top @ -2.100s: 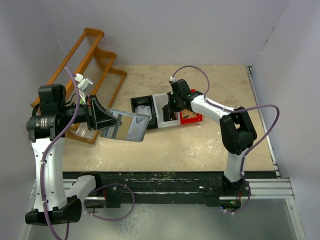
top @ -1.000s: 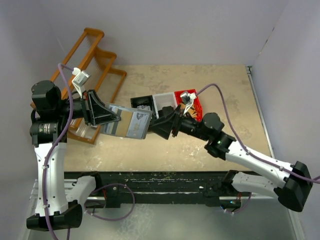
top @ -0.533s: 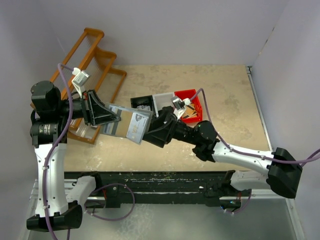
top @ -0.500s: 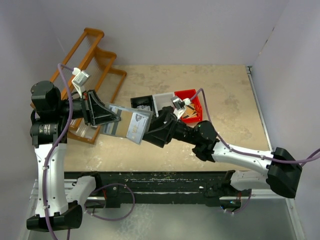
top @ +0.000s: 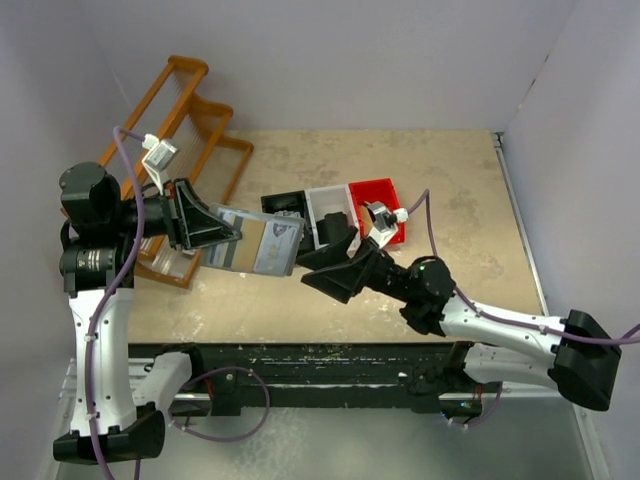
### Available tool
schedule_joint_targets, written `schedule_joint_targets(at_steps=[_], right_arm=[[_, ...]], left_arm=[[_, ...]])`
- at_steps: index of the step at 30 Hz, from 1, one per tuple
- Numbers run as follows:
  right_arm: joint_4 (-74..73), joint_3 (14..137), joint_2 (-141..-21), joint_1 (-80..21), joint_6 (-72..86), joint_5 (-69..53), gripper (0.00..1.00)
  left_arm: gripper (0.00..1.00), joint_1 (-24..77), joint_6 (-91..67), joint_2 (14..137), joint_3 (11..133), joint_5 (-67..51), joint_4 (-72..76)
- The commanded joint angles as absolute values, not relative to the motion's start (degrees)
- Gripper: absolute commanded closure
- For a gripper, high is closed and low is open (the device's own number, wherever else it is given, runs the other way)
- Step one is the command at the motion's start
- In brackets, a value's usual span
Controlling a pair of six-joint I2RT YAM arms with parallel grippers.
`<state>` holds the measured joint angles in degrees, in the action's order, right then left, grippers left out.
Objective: Take the credit cards out of the card holder
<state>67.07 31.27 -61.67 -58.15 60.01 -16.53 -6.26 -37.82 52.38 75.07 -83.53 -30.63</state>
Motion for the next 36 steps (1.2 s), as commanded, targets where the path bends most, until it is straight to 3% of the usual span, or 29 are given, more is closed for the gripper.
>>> schedule_joint_targets(at_steps=[1, 9, 19, 28, 31, 34, 36], right_arm=[[70.76, 36.51, -63.79, -59.07, 59.86, -16.09, 0.24], [72.83, 41.54, -71.1, -60.85, 59.9, -17.04, 0.26], [59.69, 39.12, -66.89, -61.17, 56.66, -10.84, 0.26], [64.78, 40.51, -68.95, -61.2, 58.53, -12.99, 0.28], [69.43, 42.67, -71.33, -61.27, 60.98, -15.96, 0.37], [75.09, 43.6, -72.59, -61.34, 63.23, -17.95, 0.58], [73.97, 43.84, -72.01, -61.29, 62.69, -18.28, 0.78]], left_arm=[[0.98, -6.15, -41.64, 51.39, 75.36, -83.42, -25.61], [0.98, -6.15, -46.09, 50.45, 75.22, -83.84, -21.41], [0.98, -6.15, -47.67, 50.25, 76.37, -84.73, -19.9], [0.98, -6.15, -48.61, 50.1, 76.02, -84.64, -18.72], [0.98, -6.15, -48.24, 49.84, 75.24, -84.52, -18.66], [0.98, -6.15, -46.69, 49.8, 74.06, -84.23, -19.35], [0.92, -6.15, -42.43, 49.97, 73.48, -83.84, -22.55]])
